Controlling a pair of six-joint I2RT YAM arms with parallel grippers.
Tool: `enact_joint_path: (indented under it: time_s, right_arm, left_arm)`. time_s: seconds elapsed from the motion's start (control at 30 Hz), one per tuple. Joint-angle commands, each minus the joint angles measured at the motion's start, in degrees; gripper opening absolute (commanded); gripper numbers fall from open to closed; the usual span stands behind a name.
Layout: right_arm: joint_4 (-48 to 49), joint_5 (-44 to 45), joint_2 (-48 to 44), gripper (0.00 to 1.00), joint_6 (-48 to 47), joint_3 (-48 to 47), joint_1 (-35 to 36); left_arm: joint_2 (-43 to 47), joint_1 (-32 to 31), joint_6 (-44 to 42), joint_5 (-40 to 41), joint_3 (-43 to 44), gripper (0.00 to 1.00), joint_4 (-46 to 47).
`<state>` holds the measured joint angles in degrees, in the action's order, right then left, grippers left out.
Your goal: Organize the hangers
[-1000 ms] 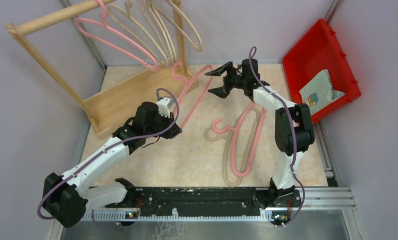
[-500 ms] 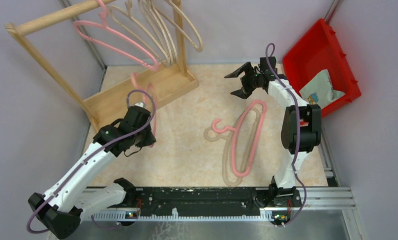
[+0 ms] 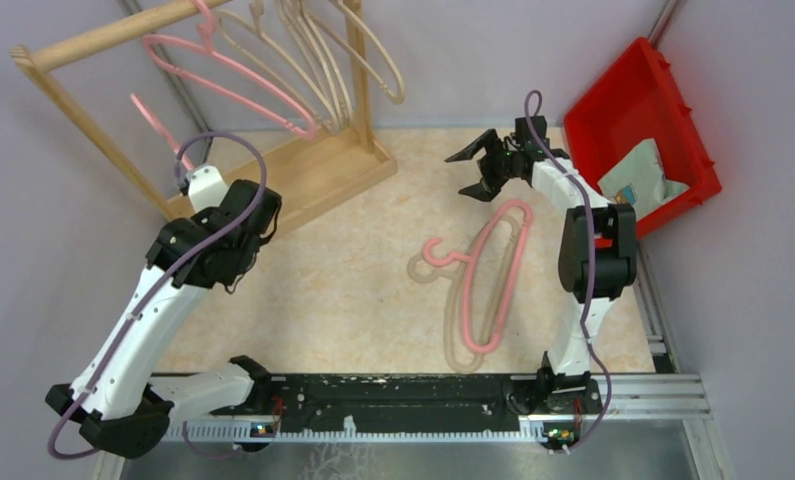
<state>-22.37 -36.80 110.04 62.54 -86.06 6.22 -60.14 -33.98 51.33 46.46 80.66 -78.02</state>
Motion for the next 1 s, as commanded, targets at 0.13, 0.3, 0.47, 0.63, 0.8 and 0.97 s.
enact_joint_path:
  time_s: [0.13,0.3,0.47,0.63,0.8,0.97]
  right_arm:
    - [2.2,-1.8,0.7,0.85,-0.2,-2.5,-0.7]
    - [2.5,-2.0,1.0,0.85,0.0,-3.3,-1.4]
    - [2.9,-2.6,1.5,0.85,0.2,-3.1,-1.9]
    - [3.5,-3.1,2.0,0.85,0.6,-3.1,-1.8]
    - [3.8,-3.4,2.4,0.85,0.8,-2.9,-2.0]
    - [4.6,-4.0,2.1,0.84,1.2,-1.6,-2.6]
  left_arm:
    - [-6.1,0.5,-11.5,9.2,6.1,0.00,9.5]
    - [-8.4,2.0,-21.6,11.6,8.9,0.00,17.1]
    - [-8.9,6.7,-31.5,9.4,11.3,0.00,26.5]
    - [-10.4,11.0,-36.3,4.8,12.3,0.00,32.0]
    - [-14.3,15.5,-37.7,-1.9,14.8,0.00,31.4]
    - [-18.1,16.6,-37.8,-6.5,17.7,0.00,29.9]
